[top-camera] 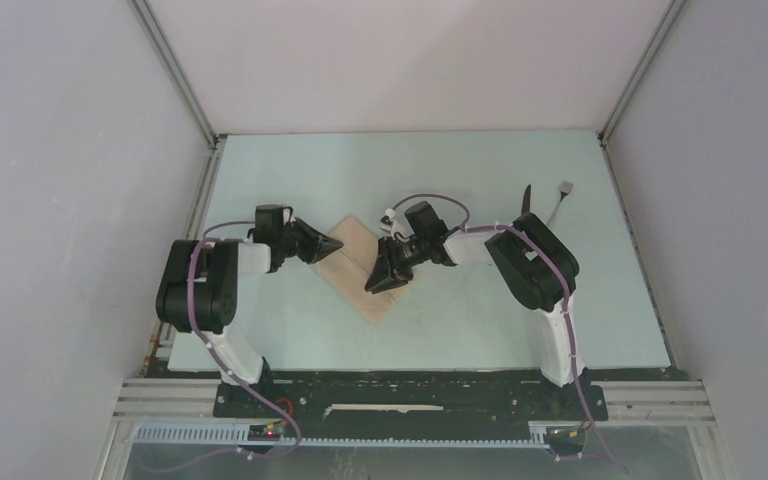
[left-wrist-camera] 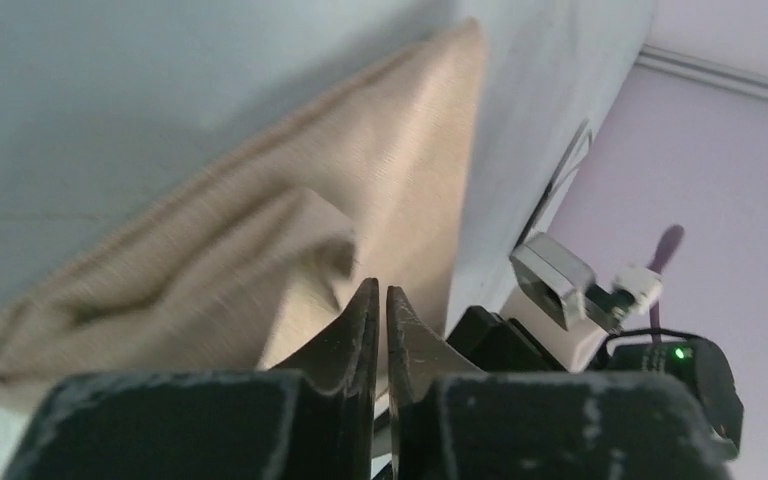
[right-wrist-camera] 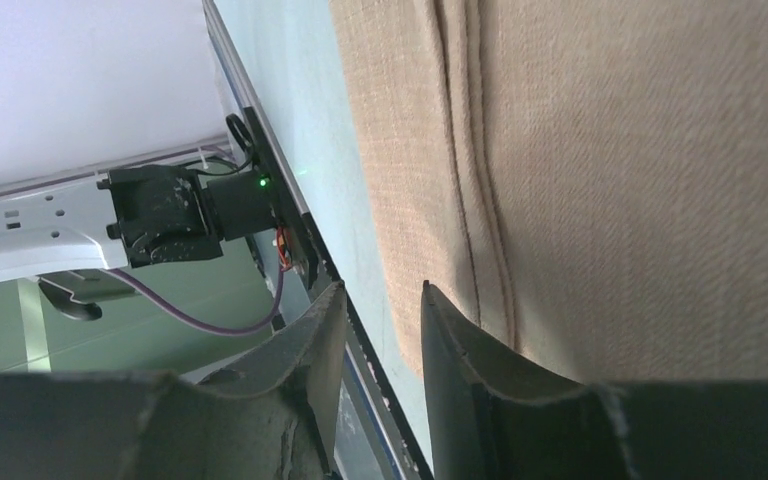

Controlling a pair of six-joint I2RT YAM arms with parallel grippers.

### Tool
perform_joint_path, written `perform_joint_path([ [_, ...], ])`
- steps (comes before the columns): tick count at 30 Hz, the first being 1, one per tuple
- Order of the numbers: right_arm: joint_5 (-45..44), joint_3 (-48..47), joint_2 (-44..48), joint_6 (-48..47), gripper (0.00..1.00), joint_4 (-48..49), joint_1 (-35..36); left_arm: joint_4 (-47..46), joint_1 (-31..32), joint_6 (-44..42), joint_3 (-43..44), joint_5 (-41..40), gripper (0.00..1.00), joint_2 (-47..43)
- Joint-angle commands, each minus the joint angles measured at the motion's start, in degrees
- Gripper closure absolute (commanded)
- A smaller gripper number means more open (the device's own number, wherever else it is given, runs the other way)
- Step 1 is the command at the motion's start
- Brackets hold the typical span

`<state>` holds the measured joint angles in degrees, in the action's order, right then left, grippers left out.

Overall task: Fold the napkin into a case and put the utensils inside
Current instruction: Smooth out the 2/3-rectangle-folded napkin at the center of the board, then pick up the 2/3-rectangle-folded napkin from the center of the board.

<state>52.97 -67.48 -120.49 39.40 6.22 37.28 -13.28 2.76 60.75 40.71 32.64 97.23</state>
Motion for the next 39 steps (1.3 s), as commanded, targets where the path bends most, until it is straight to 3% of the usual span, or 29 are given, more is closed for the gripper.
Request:
perform_joint_path([
  [1,-1.02,-3.67,-1.83,-0.53,0.59,0.41,0.16,-7.9,-0.36,3.75,1.65,-0.52,0.91,5.49],
  [12,-7.34,-3.71,8.11,-9.51,0.49,-15.0,-1.32,-4.55,-2.5,1.05,5.83,-5.1,0.91,11.49],
  [13,-8.57,-3.71,9.61,-10.62,0.47,-16.86,-2.07,-4.48,-2.42,0.73,6.01,-4.6,0.88,11.51],
  [17,-13.94,-3.75,13.55,-15.88,0.38,-25.41,-7.08,-1.69,-0.92,-2.1,7.5,-2.41,0.59,5.31],
  [21,-13.0,-3.86,10.54,-18.34,0.33,-28.69,-12.73,11.86,2.38,-9.42,11.61,-4.69,0.39,-4.73],
  [25,-7.24,-4.73,4.86,-19.05,0.36,-27.66,-15.48,23.4,7.73,-16.61,13.99,-8.65,0.36,-12.81],
  [33,-3.54,-4.73,1.77,-14.72,0.4,-22.66,-15.36,33.98,22.57,-21.11,11.14,-19.2,0.35,-22.73],
  [39,-3.31,-3.64,0.87,-12.13,0.55,-21.68,-13.06,36.75,31.21,-19.12,8.67,-25.34,0.35,-26.61],
])
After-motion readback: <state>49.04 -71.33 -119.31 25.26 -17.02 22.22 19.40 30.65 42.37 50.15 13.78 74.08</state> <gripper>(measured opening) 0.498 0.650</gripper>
